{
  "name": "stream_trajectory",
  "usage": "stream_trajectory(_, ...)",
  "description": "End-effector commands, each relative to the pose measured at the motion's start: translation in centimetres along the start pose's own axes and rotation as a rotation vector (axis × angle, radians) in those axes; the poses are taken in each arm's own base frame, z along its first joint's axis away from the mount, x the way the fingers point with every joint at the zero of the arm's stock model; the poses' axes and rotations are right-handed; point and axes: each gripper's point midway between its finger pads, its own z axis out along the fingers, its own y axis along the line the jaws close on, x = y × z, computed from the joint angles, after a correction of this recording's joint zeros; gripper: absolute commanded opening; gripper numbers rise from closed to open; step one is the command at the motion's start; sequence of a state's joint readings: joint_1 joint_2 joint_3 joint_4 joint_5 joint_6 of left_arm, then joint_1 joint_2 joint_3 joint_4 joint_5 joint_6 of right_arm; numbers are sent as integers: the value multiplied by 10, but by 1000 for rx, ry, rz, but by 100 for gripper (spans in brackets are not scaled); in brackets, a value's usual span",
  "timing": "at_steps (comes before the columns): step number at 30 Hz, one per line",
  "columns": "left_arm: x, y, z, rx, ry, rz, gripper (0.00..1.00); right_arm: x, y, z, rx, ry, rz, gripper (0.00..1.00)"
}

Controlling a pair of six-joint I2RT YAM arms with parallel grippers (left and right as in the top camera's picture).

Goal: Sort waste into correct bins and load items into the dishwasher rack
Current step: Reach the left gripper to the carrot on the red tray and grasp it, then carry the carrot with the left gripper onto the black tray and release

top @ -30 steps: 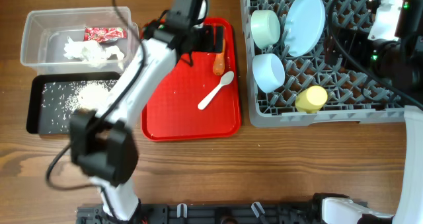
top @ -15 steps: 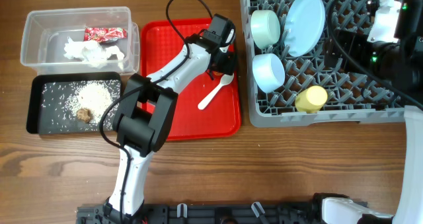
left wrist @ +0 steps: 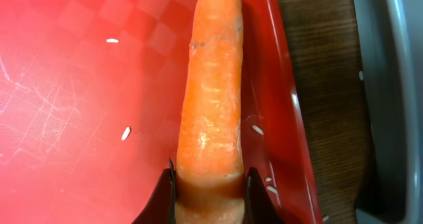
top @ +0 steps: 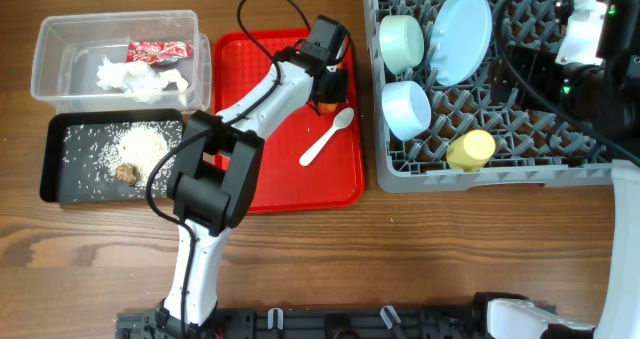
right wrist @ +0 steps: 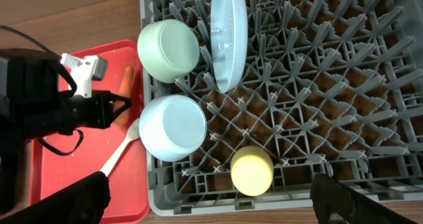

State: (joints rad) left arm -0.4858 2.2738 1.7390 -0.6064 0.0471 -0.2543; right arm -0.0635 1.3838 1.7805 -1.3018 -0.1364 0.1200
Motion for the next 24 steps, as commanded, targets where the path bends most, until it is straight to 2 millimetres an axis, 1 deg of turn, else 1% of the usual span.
stream_trajectory(1, -4, 4, -22, -17, -8, -56, 4, -1, -3, 0, 13, -2, 12, 100)
stream_trajectory(2, -7, 3, -33, -14, -17, -56, 4, -1, -3, 0, 13, -2, 12, 100)
stream_trajectory(4, -14, -1, -68, -4, -45, -54, 4, -1, -3, 0, 12, -3, 12, 100)
stream_trajectory(6, -16, -4, -124, 7, -77, -54, 4, -1, -3, 0, 12, -3, 12, 100)
stream_trajectory(7, -15, -3, -147, 9, -87, -56, 4, -1, -3, 0, 12, -3, 12, 100)
stream_trajectory(8, -13, -3, -160, 10, -94, -58, 4, -1, -3, 0, 13, -3, 12, 100)
stream_trajectory(9, -10, 1, -191, 12, -110, -64, 4, -1, -3, 0, 12, -3, 12, 100)
stream_trajectory(10, -6, 8, -218, -2, -133, -75, 4, 0, -3, 0, 12, -2, 13, 100)
stream_trajectory(11, -2, 22, -244, -45, -165, -111, 7, 0, -3, 0, 12, -2, 13, 100)
stream_trajectory(12, 1, 38, -265, -100, -195, -155, 11, 0, -3, 0, 12, -2, 13, 100)
stream_trajectory(13, 9, 65, -294, -188, -232, -216, 13, 0, -3, 0, 12, -2, 13, 100)
stream_trajectory(14, 19, 93, -317, -276, -259, -289, 13, 0, -3, 0, 12, -2, 13, 100)
stream_trajectory(15, 28, 116, -333, -341, -272, -359, 12, 0, -3, 0, 12, -1, 13, 100)
stream_trajectory(16, 36, 133, -343, -387, -275, -415, 11, 0, -3, 0, 12, -1, 13, 100)
stream_trajectory(17, 50, 158, -356, -450, -271, -513, 9, 0, -2, 0, 11, -1, 13, 100)
stream_trajectory(18, 59, 173, -361, -482, -262, -579, 8, 0, -2, 0, 8, -1, 14, 100)
stream_trajectory(19, 71, 193, -367, -521, -244, -667, 5, 0, -2, 0, 8, -1, 14, 100)
stream_trajectory(20, 80, 211, -370, -553, -230, -739, 4, 0, -2, 0, 8, -1, 13, 100)
stream_trajectory(21, 87, 224, -370, -575, -220, -789, 4, 0, -2, 0, 8, -1, 14, 100)
stream_trajectory(23, 111, 258, -366, -634, -191, -942, 4, 0, -2, 0, 9, 1, 14, 100)
stream_trajectory(24, 119, 268, -363, -651, -179, -993, 4, 1, -2, 0, 9, 3, 14, 100)
